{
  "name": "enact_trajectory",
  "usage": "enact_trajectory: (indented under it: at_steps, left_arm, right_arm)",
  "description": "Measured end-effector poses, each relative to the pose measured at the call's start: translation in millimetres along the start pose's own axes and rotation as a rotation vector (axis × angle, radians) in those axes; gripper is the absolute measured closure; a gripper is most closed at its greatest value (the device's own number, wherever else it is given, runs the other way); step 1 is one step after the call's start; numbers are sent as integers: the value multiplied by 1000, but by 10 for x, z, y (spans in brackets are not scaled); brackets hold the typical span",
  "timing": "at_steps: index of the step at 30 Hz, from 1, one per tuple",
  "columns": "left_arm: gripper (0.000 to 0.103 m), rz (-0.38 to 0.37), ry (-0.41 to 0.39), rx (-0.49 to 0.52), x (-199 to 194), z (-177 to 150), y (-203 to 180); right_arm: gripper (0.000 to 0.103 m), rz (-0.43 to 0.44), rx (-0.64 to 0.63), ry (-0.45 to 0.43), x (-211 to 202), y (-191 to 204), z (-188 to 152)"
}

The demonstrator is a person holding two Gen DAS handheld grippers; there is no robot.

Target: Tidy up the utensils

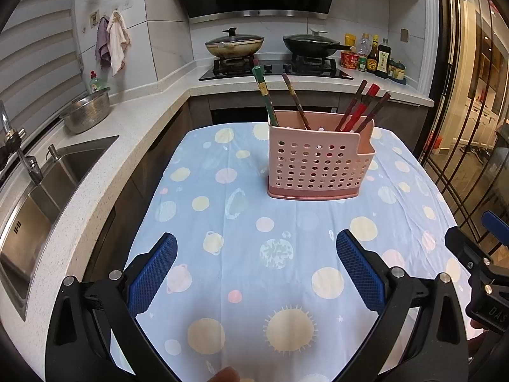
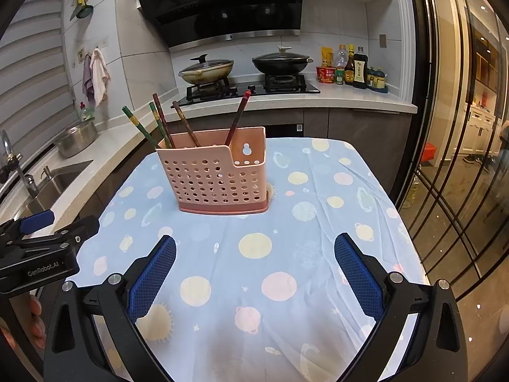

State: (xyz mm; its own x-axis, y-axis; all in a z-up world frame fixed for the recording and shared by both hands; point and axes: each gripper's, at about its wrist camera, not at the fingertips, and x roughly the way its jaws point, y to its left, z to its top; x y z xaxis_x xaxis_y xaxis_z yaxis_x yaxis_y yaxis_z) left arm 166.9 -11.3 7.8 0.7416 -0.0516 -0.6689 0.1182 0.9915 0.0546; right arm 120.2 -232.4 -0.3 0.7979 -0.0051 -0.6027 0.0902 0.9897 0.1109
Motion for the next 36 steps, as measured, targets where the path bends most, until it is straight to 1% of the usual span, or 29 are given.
enact_trajectory:
  at_steps: [8, 14, 36]
  left_arm:
    - [7, 9, 18, 23, -13, -91, -69]
    - [7, 22, 17, 35, -35, -140, -95]
    - [7, 26, 32, 30, -40, -195, -92]
  right_arm:
    - [7, 11, 2, 10, -31, 13, -87]
    - [7, 10, 1, 15, -29, 28, -115]
    - [7, 20, -4, 27, -12, 66, -139]
